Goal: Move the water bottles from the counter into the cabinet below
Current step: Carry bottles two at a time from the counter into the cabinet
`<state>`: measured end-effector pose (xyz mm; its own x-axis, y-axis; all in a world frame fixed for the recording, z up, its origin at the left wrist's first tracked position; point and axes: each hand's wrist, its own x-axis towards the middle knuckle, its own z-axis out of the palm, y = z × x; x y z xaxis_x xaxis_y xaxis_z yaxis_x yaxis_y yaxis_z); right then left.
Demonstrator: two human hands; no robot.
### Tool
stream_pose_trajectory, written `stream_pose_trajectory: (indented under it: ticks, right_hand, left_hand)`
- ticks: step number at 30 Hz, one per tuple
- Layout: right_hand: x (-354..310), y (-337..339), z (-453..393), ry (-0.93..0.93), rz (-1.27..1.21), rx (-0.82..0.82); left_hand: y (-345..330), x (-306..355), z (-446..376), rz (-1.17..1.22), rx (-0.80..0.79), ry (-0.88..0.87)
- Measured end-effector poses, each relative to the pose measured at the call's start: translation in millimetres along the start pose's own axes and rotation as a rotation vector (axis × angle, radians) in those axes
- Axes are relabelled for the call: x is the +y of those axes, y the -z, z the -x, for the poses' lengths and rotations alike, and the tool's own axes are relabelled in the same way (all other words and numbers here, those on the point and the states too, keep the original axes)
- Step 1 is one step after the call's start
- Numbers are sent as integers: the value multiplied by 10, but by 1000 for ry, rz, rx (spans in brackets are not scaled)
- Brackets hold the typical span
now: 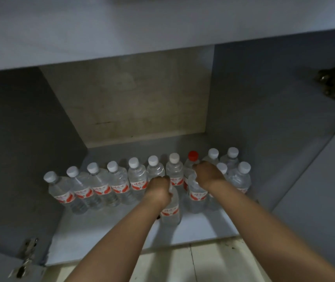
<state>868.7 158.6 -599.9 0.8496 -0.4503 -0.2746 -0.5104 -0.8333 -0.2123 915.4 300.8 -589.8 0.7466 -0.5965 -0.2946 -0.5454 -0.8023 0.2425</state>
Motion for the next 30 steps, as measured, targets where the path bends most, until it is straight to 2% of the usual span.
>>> stream_pose_trajectory:
  ticks: [7,12,17,21,24,27,30]
  right_hand:
    - [154,-27,59,127,28,26]
    - [145,-49,59,166,-4,32]
    - [128,-42,90,156,-7,12]
    - [25,-42,176,64,179,18]
    - [-140,14,348,110,277,146]
    - [-469,237,611,177,373,161]
    - [-905,440,955,312,310,-18]
  left_hand:
    - [-23,248,-293,126,22,-24]
    - [-33,177,-326,135,66,-29]
    - [-45,133,-286,121,48,-40]
    - [-60,50,-238,104,43,-54]
    - [3,-152,-23,-6,71,-46]
    - [150,-392,405,-124,68,-3]
    - [392,-597,927,-71,37,103]
